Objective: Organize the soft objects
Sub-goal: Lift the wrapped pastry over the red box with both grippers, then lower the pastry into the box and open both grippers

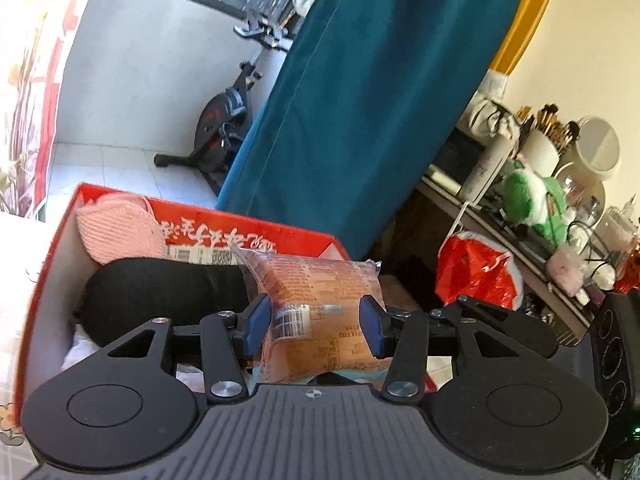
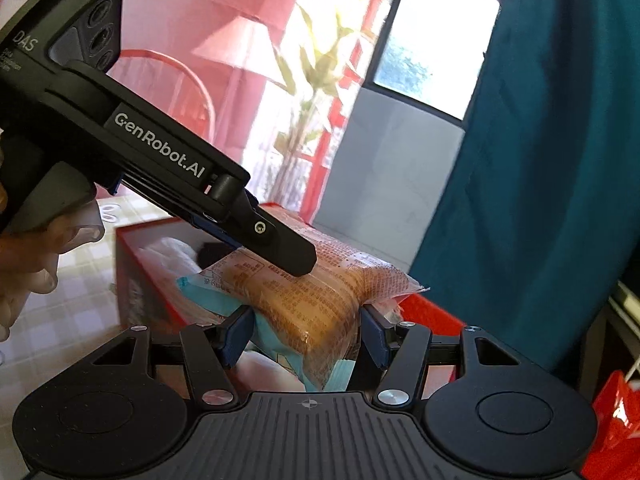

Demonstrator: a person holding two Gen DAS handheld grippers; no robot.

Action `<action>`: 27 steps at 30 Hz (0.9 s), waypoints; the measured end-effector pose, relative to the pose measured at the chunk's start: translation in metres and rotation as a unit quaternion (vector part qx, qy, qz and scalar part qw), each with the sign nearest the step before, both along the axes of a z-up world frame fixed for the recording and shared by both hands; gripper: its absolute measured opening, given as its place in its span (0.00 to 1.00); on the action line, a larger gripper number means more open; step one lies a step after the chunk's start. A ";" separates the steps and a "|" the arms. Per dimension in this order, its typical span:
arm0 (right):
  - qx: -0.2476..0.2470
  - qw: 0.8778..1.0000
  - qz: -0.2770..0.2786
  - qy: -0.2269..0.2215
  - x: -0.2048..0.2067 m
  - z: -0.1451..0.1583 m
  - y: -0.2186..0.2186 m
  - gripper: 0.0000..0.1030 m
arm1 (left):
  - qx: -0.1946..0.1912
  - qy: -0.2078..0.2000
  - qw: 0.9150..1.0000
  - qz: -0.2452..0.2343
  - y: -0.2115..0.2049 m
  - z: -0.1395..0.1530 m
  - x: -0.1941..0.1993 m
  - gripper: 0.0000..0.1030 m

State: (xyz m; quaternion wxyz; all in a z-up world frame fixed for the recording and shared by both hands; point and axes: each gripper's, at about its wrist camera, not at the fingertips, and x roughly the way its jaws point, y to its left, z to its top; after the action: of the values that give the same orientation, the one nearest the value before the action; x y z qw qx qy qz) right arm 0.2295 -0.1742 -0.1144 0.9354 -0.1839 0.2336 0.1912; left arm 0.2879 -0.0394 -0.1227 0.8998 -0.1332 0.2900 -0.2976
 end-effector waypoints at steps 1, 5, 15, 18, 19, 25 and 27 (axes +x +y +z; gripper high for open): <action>0.000 1.000 -0.008 0.008 0.005 -0.005 -0.002 0.54 | 0.004 0.004 1.000 -0.001 -0.002 -0.003 0.003 0.49; -0.005 0.999 -0.035 0.031 0.015 -0.018 -0.009 0.55 | 0.041 -0.002 0.999 0.011 0.000 -0.011 0.002 0.49; 0.070 0.997 -0.042 0.005 0.007 0.002 -0.031 0.49 | 0.120 -0.045 0.987 0.094 0.033 -0.008 -0.006 0.47; 0.084 0.995 -0.053 0.013 0.017 0.006 -0.027 0.33 | 0.142 -0.049 0.983 0.108 0.034 -0.008 -0.007 0.47; 0.088 0.994 -0.060 0.018 0.023 0.007 -0.025 0.27 | 0.147 -0.050 0.982 0.110 0.034 -0.008 -0.008 0.47; 0.096 0.987 -0.103 0.081 0.052 -0.015 -0.017 0.20 | 0.155 -0.046 0.980 0.115 0.035 -0.010 -0.010 0.48; 0.096 0.982 -0.111 0.116 0.061 -0.025 -0.016 0.20 | 0.160 -0.044 0.979 0.116 0.035 -0.010 -0.010 0.48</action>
State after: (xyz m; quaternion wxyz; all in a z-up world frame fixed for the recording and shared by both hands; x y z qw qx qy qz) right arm 0.2907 -0.1902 -0.1398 0.9309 -0.0431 0.3397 0.1275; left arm 0.2780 -0.0046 -0.1328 0.9496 -0.0071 0.2769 -0.1467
